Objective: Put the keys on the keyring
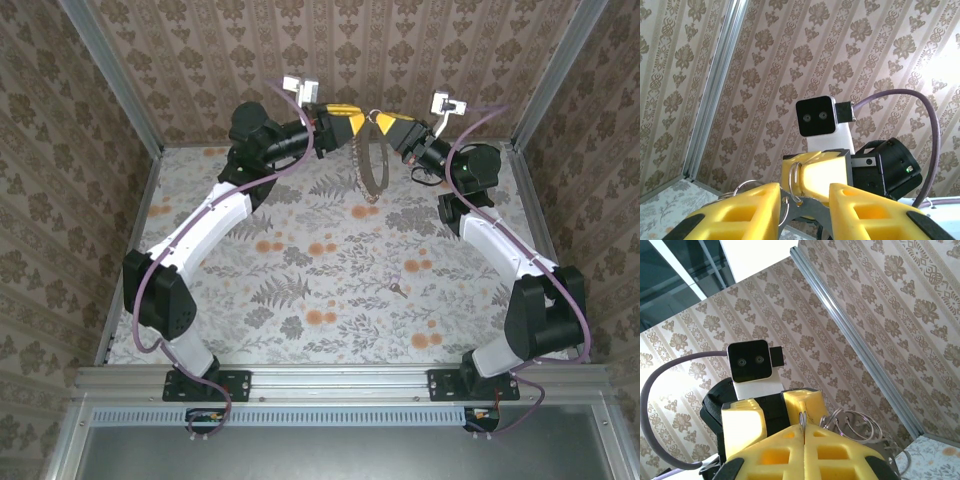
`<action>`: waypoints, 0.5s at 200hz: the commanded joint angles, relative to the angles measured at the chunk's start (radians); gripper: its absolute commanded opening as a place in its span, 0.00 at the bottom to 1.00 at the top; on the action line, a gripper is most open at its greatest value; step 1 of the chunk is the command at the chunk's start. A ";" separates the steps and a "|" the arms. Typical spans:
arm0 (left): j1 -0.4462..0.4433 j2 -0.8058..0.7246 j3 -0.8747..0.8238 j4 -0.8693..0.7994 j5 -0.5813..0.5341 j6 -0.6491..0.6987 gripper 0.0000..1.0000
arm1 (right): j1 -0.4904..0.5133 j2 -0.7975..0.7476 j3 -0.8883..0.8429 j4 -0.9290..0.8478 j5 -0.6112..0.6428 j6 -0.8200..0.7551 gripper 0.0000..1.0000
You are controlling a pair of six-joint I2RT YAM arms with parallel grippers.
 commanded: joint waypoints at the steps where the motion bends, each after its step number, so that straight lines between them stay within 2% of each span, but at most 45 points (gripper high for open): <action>1: 0.001 -0.004 -0.017 0.088 0.002 -0.042 0.33 | 0.000 0.003 -0.003 0.071 0.023 0.011 0.00; 28: 0.015 -0.041 -0.055 0.079 -0.032 -0.028 0.36 | -0.001 0.001 -0.006 0.062 0.024 0.004 0.00; 100: -0.007 -0.008 -0.017 0.053 0.023 -0.027 0.34 | 0.002 0.007 -0.012 0.067 0.022 0.006 0.00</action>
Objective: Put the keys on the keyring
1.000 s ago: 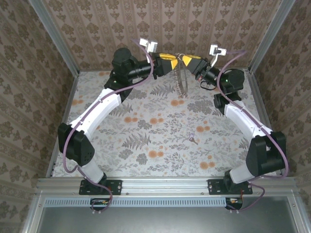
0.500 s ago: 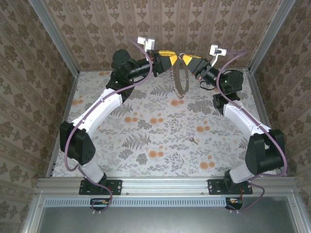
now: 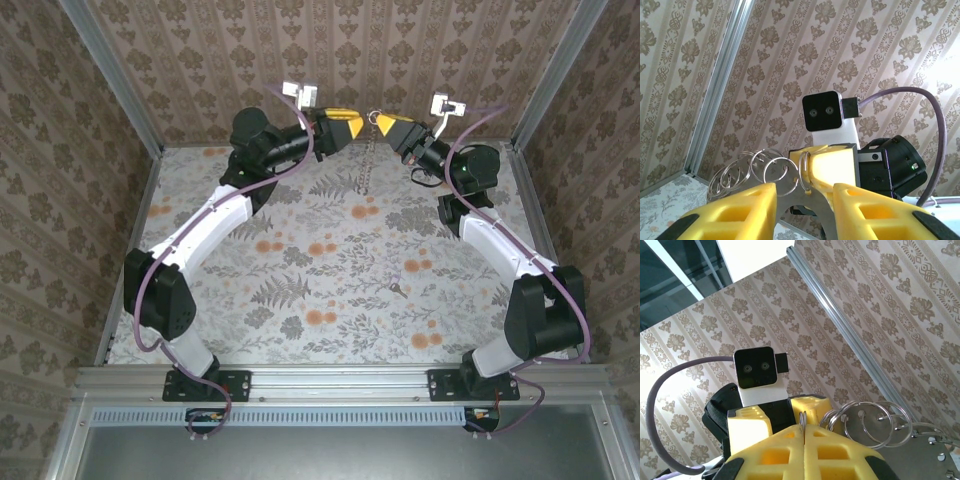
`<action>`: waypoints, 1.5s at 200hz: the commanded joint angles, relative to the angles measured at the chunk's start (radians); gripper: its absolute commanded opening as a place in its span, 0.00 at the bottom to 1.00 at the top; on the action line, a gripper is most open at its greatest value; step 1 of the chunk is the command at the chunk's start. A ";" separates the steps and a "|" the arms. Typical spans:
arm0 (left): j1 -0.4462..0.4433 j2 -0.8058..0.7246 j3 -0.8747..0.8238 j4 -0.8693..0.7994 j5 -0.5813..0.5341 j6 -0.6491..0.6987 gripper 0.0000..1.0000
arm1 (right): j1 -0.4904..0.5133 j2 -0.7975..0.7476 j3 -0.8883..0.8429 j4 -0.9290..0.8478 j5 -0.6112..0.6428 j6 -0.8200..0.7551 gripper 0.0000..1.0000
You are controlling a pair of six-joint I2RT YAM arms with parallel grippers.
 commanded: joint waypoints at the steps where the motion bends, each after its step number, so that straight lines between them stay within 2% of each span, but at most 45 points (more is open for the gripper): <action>1: -0.009 -0.004 0.034 0.018 0.029 -0.012 0.34 | 0.001 0.006 -0.001 0.068 0.018 0.007 0.00; 130: -0.029 0.055 0.089 0.013 0.038 -0.021 0.33 | 0.001 0.008 -0.003 0.068 0.010 0.010 0.00; 205: -0.040 0.074 0.110 0.001 0.045 -0.015 0.28 | 0.002 0.005 -0.009 0.069 0.008 0.011 0.00; 243: -0.042 0.079 0.110 -0.002 0.045 -0.011 0.22 | 0.001 0.005 -0.009 0.068 0.008 0.011 0.00; 274: -0.042 0.085 0.115 -0.005 0.047 -0.009 0.14 | 0.002 0.004 -0.009 0.070 0.007 0.012 0.00; 300: -0.043 0.090 0.122 -0.005 0.054 -0.010 0.12 | 0.001 0.004 -0.010 0.071 0.006 0.014 0.00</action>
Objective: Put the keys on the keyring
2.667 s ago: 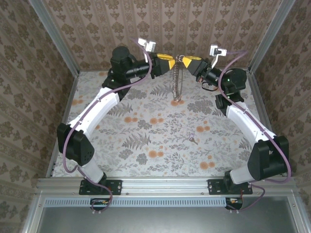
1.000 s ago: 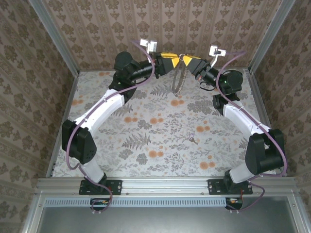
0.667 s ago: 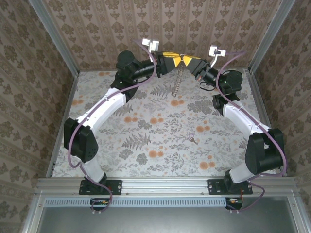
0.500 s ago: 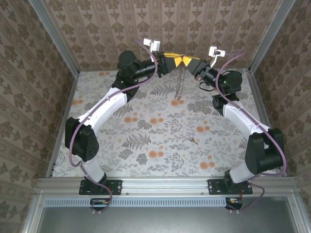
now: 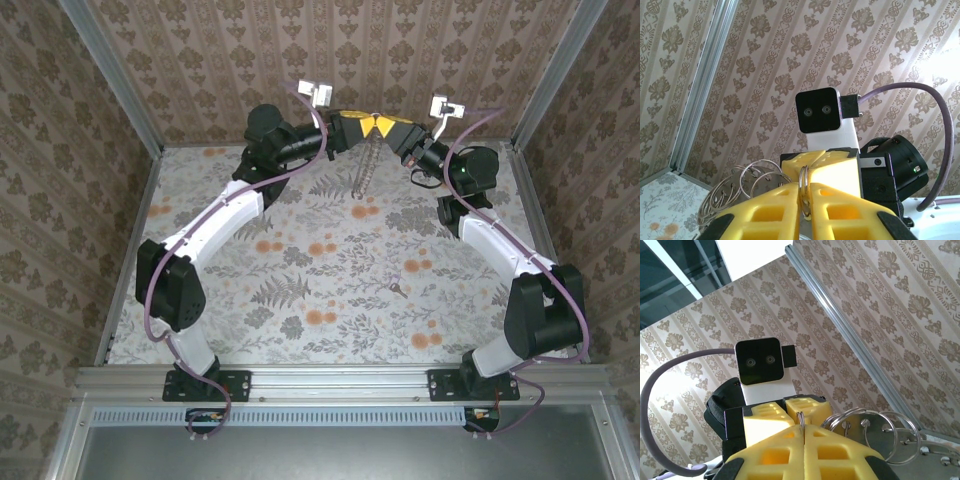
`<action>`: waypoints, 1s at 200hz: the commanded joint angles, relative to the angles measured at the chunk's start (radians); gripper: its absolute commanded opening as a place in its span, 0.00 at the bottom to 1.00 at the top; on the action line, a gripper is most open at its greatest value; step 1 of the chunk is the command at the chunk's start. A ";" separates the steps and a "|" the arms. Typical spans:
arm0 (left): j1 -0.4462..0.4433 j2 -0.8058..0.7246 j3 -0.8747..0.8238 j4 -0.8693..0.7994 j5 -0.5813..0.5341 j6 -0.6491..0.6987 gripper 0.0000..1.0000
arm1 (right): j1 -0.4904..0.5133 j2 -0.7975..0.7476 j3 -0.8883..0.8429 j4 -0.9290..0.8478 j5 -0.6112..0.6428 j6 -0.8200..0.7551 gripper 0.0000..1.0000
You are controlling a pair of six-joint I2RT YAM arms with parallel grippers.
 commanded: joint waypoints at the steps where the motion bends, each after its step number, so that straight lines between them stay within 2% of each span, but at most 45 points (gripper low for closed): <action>1: -0.010 0.012 0.044 0.008 0.034 -0.003 0.12 | 0.001 -0.002 0.004 0.054 0.007 0.013 0.00; 49: -0.017 0.023 0.059 0.006 0.042 0.003 0.06 | 0.003 -0.002 0.003 0.055 0.000 0.016 0.00; 66: -0.020 0.027 0.065 0.005 0.047 0.010 0.00 | 0.002 -0.002 0.004 0.054 -0.005 0.018 0.00; 91: -0.022 0.028 0.070 -0.002 0.057 0.033 0.00 | 0.001 -0.003 0.012 0.034 -0.023 0.014 0.00; 101: -0.021 0.025 0.072 -0.022 0.058 0.053 0.00 | -0.004 -0.012 0.016 0.002 -0.028 0.006 0.16; 110: -0.019 0.019 0.075 -0.051 0.059 0.078 0.00 | -0.011 -0.022 0.016 -0.028 -0.034 -0.011 0.26; 121: -0.014 0.011 0.079 -0.091 0.062 0.111 0.00 | -0.024 -0.042 0.010 -0.067 -0.043 -0.028 0.36; 130: -0.008 0.004 0.083 -0.123 0.066 0.136 0.00 | -0.038 -0.058 0.004 -0.094 -0.052 -0.042 0.40; 170: 0.033 -0.010 0.116 -0.238 0.153 0.212 0.00 | -0.092 -0.120 -0.031 -0.177 -0.095 -0.094 0.44; 200: 0.053 -0.014 0.180 -0.418 0.242 0.332 0.00 | -0.121 -0.121 -0.034 -0.218 -0.149 -0.124 0.43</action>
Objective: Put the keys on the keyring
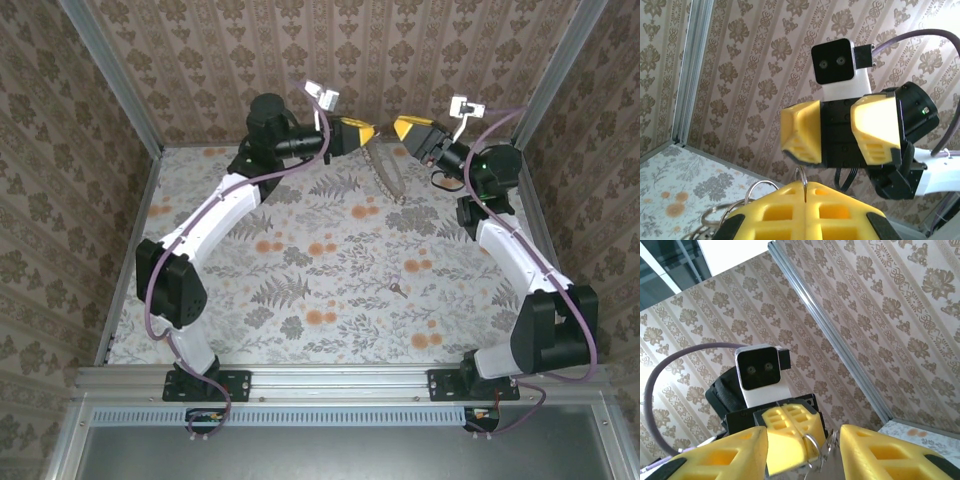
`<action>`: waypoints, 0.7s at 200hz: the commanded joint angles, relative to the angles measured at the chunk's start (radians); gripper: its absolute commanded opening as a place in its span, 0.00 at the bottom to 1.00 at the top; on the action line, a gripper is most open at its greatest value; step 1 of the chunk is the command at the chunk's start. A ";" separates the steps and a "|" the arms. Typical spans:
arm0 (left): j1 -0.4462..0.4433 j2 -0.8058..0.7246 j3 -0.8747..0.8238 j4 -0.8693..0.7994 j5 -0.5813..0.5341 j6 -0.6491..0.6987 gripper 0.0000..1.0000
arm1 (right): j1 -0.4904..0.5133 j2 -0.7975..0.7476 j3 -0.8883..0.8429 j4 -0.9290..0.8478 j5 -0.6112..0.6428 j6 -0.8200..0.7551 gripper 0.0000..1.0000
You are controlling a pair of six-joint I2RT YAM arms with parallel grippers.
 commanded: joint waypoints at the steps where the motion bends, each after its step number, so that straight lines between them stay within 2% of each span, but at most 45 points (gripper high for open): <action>1: 0.018 -0.031 0.090 -0.147 0.111 0.139 0.00 | -0.017 -0.020 -0.012 -0.054 -0.073 -0.051 0.43; 48: 0.022 -0.010 0.221 -0.455 0.228 0.335 0.00 | -0.018 -0.020 0.058 -0.144 -0.217 -0.110 0.34; 90: 0.023 -0.003 0.244 -0.519 0.280 0.371 0.00 | 0.006 -0.020 0.104 -0.201 -0.288 -0.145 0.33; 140: 0.022 -0.001 0.245 -0.527 0.295 0.374 0.00 | 0.052 -0.020 0.134 -0.314 -0.308 -0.231 0.33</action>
